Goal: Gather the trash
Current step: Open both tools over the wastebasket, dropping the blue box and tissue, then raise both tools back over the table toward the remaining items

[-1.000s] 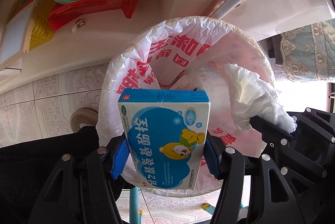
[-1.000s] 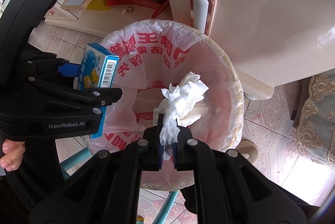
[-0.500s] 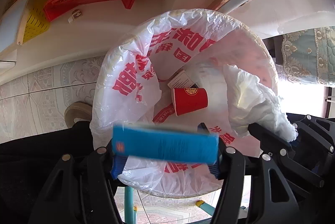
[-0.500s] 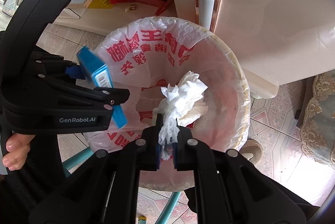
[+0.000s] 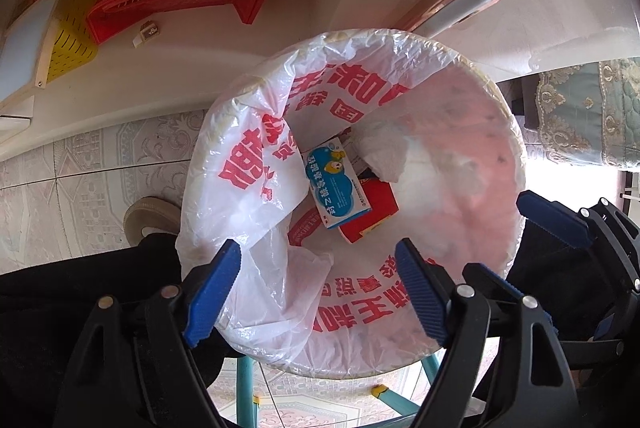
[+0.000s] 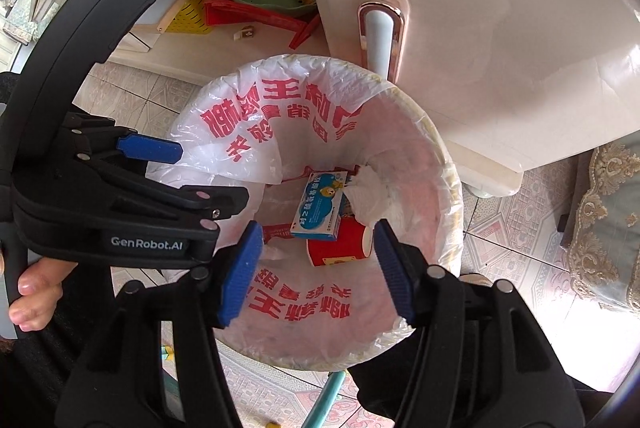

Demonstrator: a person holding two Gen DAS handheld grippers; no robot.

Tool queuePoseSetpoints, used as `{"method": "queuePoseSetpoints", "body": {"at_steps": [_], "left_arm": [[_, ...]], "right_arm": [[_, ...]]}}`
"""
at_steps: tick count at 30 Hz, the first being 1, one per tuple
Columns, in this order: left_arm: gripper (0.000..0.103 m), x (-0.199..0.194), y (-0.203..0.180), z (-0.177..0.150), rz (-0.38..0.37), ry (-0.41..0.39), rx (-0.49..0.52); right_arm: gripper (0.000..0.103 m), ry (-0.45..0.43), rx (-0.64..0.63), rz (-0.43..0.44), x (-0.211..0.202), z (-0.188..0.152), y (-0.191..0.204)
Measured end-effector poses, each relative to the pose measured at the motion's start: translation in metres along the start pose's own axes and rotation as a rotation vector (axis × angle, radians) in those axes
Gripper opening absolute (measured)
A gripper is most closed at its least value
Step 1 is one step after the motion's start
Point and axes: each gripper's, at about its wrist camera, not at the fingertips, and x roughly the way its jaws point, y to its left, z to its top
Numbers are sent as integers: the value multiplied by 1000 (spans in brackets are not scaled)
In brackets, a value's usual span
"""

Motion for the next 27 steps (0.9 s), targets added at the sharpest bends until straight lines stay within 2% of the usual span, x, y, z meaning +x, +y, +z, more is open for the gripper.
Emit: {"method": "queuePoseSetpoints", "body": {"at_steps": [11,17,22,24,27], "left_arm": [[78,-7,-4,-3,3,-16,1],[78,-34,-11,-21,6,-39,48],[78,-90,-7,-50,-29,-123,104],[79,-122,-3,-61,-20,-181,142],[83,-179,4,-70,12,-301,198]], "right_arm": [[57,-14,1,-6,-8,-1,3],[61,-84,-20,-18,-46,-11,15],[79,-192,-35,29,-110,-20,24],[84,-239,-33,49,-140,-19,25],[87,-300,-40,49,-184,-9,25]]}}
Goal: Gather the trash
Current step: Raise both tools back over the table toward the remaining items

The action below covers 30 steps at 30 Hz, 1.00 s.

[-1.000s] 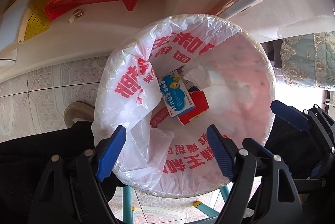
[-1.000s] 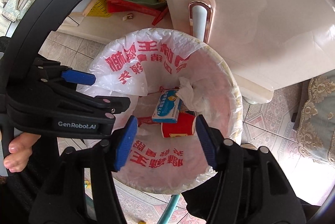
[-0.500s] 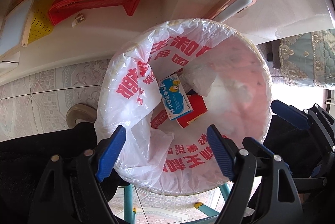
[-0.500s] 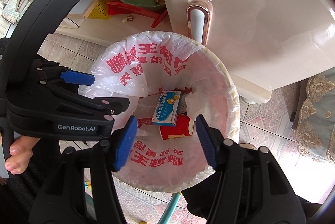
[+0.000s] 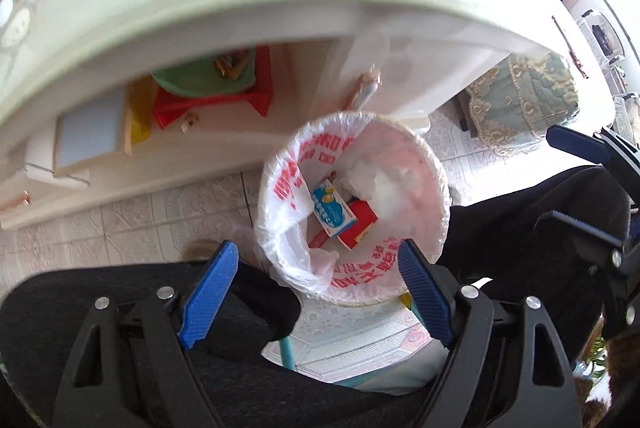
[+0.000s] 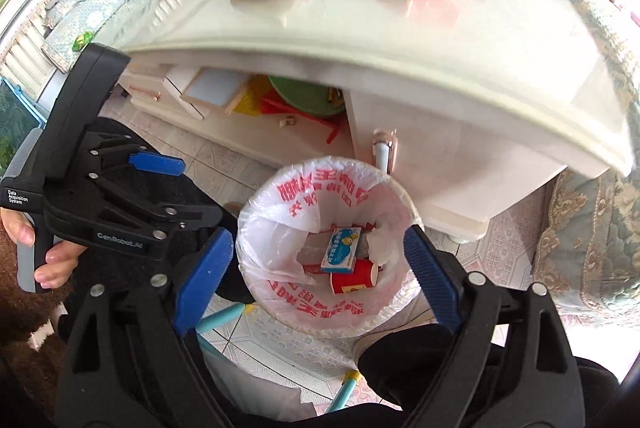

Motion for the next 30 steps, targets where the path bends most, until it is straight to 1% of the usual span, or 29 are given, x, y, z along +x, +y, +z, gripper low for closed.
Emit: {"method": "queuePoseSetpoints", "body": {"at_steps": [1,3,5,9,11,12,16,17,19,22,24,27,30], "left_arm": [[86,-19,1,5,19,-36,25],[88,-59,5,19,64,-103,94],[92,-97,8,34,102,-149,168],[95,-154,7,60,177,-211,362],[95,-173,5,70,213,-224,454],[95,-180,5,75,218,-224,487],[95,-191,4,98,198,-186,581],[95,-192,4,104,200,-177,595],[95,-186,5,111,204,-152,625],[95,-178,4,120,190,-128,671],[95,-173,5,124,185,-124,700],[95,-161,8,136,172,-102,715],[95,-145,10,147,173,-73,733]], "right_arm": [[88,-18,-4,0,-12,9,0],[90,-47,-17,-12,-33,28,-1],[90,-71,-38,-50,-53,46,0],[90,-100,-61,-87,-85,80,-3],[92,-104,-72,-101,-95,96,-3],[93,-104,-90,-110,-102,103,-3],[93,-94,-183,-191,-117,129,1],[93,-93,-199,-203,-120,135,1],[93,-89,-221,-199,-123,146,0],[93,-77,-204,-175,-126,164,-7],[93,-73,-189,-181,-123,172,-14],[93,-63,-171,-190,-116,178,-23],[93,-44,-131,-164,-108,184,-32]]}}
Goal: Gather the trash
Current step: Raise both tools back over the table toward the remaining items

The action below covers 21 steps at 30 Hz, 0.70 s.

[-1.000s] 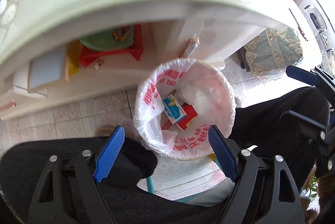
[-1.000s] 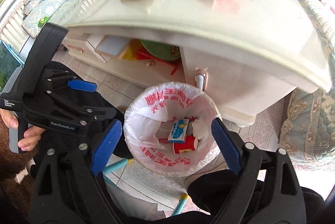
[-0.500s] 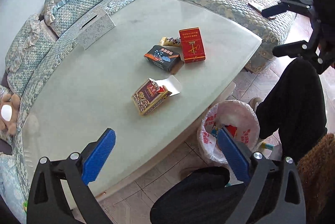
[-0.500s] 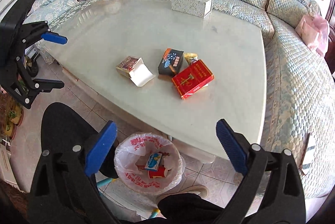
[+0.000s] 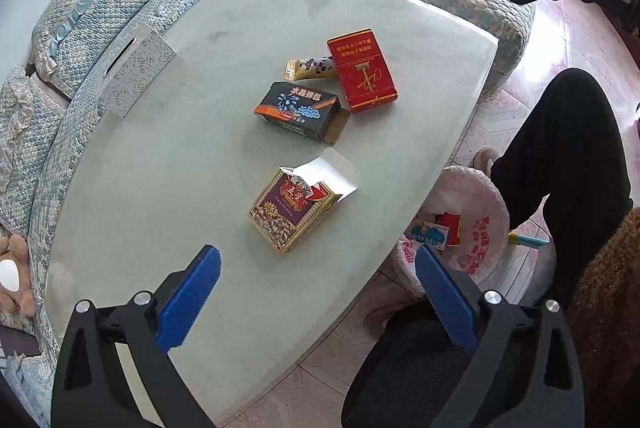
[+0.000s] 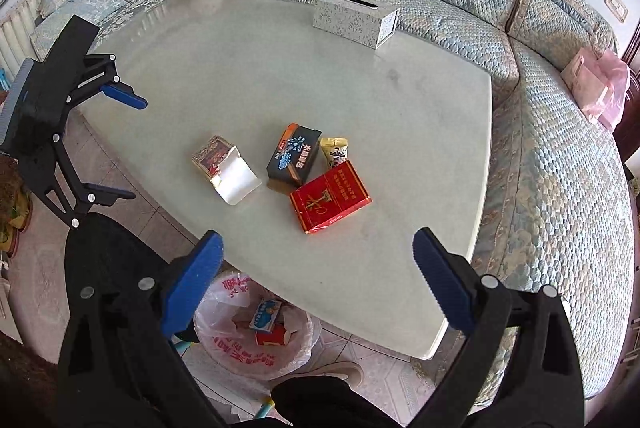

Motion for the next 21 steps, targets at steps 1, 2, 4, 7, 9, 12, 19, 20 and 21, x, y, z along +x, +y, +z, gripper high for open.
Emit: {"method": "queuePoseSetpoints", "body": {"at_steps": [1,2,4,7,9,12,19,20,21], "left_arm": [[95,5,2,3,-6,4,7],[95,10,4,5,-16,9,13],[95,20,8,9,-38,17,23],[95,38,11,15,-51,39,37],[95,51,13,18,-65,57,48],[95,68,13,21,-83,84,76],[95,97,16,25,-122,132,125],[95,99,16,26,-134,137,130],[95,102,17,26,-145,143,137]], "right_arm": [[93,11,16,17,3,2,-3],[93,21,30,33,7,4,-5],[93,39,41,44,13,8,-8],[93,82,84,67,23,14,-15],[93,118,112,83,31,18,-18],[93,129,-53,17,37,24,-3],[93,196,-445,151,57,41,20],[93,219,-512,144,62,43,24],[93,237,-574,128,68,45,28]]}}
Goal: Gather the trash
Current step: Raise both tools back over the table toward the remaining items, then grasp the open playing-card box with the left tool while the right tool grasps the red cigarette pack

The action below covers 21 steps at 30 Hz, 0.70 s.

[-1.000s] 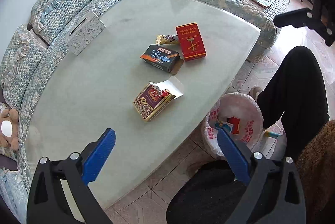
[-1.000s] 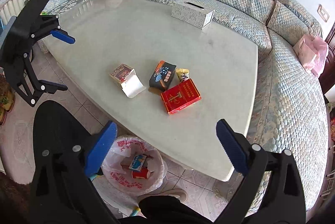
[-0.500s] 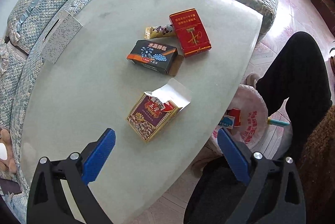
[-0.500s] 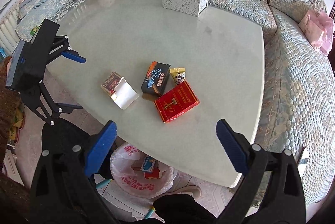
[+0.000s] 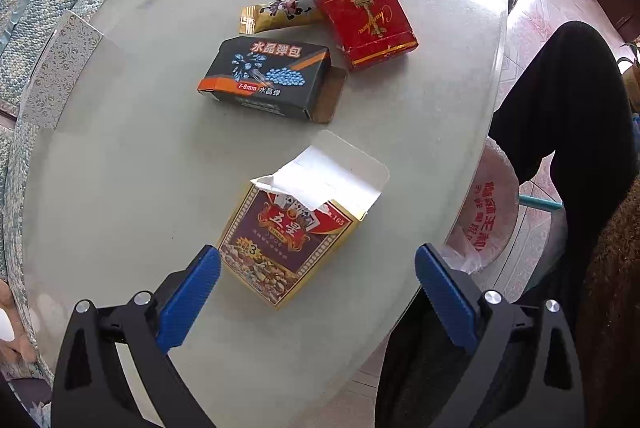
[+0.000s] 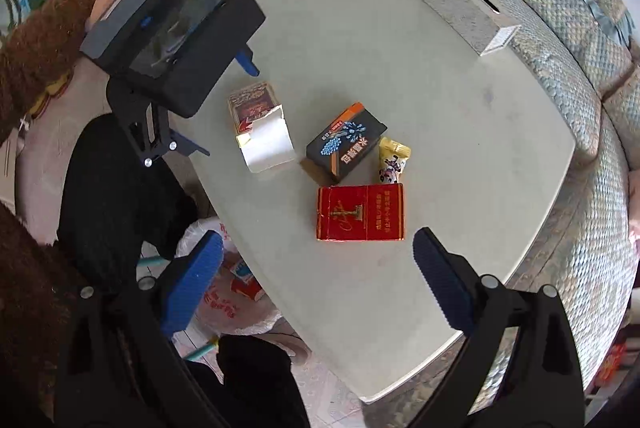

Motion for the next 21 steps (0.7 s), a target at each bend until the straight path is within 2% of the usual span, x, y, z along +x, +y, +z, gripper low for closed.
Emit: {"method": "queuePoseSetpoints", "body": {"at_steps": [3,6,13,18,20,21], "left_arm": [[95,9,1,2,-19,27,31],[95,16,2,3,-38,45,49],[95,30,11,7,-68,80,84],[95,32,18,12,-85,74,92],[95,34,22,14,-100,72,87],[95,34,23,14,-105,75,86]], "right_arm": [[93,62,-137,4,14,13,2],[93,102,-231,55,26,24,4],[93,180,-507,10,56,26,22],[93,217,-613,36,75,21,24],[93,238,-663,-5,87,19,24],[91,254,-676,2,93,19,23]]}}
